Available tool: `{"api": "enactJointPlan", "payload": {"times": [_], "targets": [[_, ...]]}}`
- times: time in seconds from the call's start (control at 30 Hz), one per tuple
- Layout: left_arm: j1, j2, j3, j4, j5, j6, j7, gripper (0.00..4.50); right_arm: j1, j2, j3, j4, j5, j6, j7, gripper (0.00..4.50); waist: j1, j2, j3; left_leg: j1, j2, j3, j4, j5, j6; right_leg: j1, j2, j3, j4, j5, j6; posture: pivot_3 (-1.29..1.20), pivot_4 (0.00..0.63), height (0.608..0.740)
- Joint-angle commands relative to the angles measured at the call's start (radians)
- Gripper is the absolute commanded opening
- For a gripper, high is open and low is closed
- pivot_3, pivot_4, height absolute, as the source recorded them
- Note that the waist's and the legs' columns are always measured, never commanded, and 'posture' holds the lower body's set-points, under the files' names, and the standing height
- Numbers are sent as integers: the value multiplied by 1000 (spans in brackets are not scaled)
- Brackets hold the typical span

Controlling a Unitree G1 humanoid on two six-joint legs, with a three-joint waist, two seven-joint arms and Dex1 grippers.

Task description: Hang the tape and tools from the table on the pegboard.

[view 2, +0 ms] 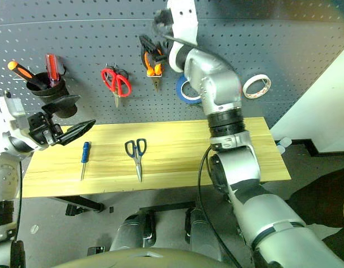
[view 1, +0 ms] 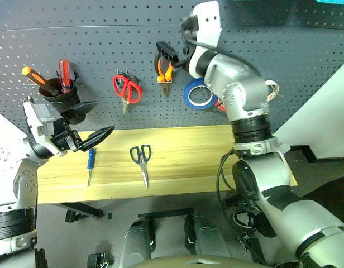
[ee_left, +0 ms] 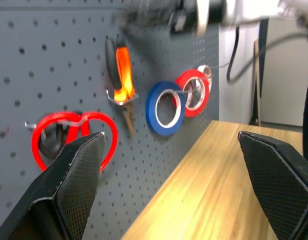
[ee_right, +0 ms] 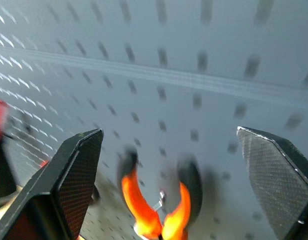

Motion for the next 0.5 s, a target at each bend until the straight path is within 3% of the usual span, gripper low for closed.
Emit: {"api": "enactJointPlan", "payload": {"times": [0.03,0.3,0.5], "targets": [[28,14,11,-34,24,8,45,4500,46,-60,-3,-165,91,118,98,4474,1,0,0,0,0,0,0,0,0,0,0,0,0,0,0,28,102,731],[73,-53,-65,-114,136,82,276,4500,335,-313,99,-446,270,194,511,4474,6,0,0,0,1,0,0,0,0,1,-1,0,-1,-1,-2,20,112,731],[62,-186,-157,-96,256,139,510,4500,430,-402,183,-386,280,158,692,4474,3,0,-1,2,0,-1,0,-1,0,1,0,0,-1,-2,-3,13,121,731]]}}
